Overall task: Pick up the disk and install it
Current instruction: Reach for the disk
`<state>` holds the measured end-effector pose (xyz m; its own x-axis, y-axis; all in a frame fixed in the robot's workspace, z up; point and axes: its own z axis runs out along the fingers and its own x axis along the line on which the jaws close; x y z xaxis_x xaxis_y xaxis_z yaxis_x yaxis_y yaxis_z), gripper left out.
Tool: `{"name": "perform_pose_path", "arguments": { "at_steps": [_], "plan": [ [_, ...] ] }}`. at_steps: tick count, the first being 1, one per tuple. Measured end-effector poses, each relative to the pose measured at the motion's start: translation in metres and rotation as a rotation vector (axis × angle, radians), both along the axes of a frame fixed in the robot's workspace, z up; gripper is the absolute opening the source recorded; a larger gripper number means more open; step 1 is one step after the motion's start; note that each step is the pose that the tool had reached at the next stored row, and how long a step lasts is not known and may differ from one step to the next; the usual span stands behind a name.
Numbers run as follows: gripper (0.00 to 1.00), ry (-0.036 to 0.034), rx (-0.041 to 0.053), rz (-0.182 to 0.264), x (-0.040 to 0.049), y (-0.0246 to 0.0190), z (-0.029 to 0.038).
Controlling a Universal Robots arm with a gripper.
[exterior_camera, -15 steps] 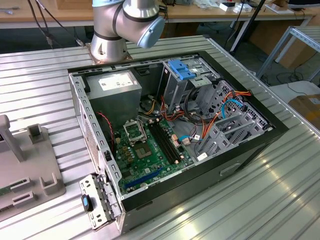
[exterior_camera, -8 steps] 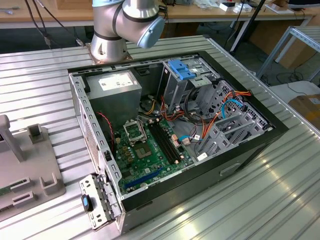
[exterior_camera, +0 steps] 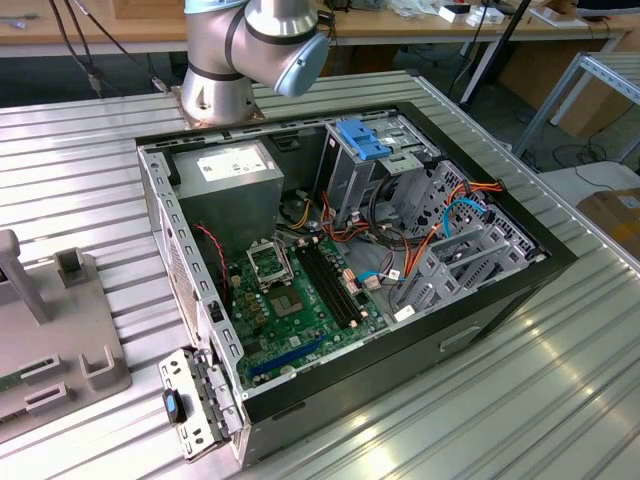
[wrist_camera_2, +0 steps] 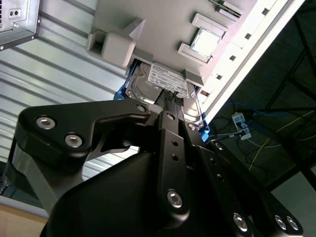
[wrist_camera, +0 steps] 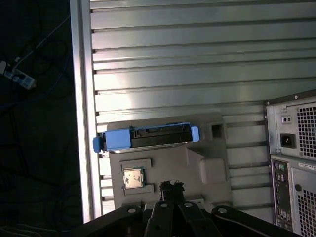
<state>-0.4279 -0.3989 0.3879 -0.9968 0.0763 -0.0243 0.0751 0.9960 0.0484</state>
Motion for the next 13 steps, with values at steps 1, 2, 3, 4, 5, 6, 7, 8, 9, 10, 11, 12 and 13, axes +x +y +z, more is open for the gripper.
{"name": "perform_pose_path", "arguments": {
  "at_steps": [1, 2, 3, 4, 5, 6, 7, 8, 9, 10, 11, 12, 13],
  "plan": [
    [0.11, 0.0000, 0.0000, 0.000, 0.0000, 0.0000, 0.0000],
    [0.11, 0.0000, 0.0000, 0.000, -0.0005, 0.0000, 0.0000],
    [0.11, -0.0001, 0.0000, 0.000, -0.0014, 0.0000, -0.0001],
    [0.11, 0.0000, 0.0001, 0.000, -0.0034, 0.0000, -0.0002],
    [0.11, 0.0000, 0.0000, 0.000, -0.0060, 0.0000, -0.0002],
    [0.11, 0.0001, -0.0001, 0.000, -0.0090, 0.0000, -0.0003],
    [0.11, -0.0001, 0.0001, 0.000, -0.0131, 0.0000, -0.0005],
    [0.11, -0.0001, 0.0000, 0.000, -0.0164, 0.0000, -0.0005],
    [0.11, 0.0000, 0.0000, 0.000, -0.0182, 0.0000, -0.0005],
    [0.11, 0.0000, 0.0000, 0.000, -0.0203, 0.0000, -0.0006],
    [0.11, 0.0000, 0.0000, 0.000, -0.0262, 0.0000, -0.0006],
    [0.11, 0.0000, 0.0000, 0.000, -0.0289, 0.0000, -0.0007],
    [0.11, 0.0000, 0.0000, 0.000, -0.0293, -0.0001, -0.0006]
  ]
}}
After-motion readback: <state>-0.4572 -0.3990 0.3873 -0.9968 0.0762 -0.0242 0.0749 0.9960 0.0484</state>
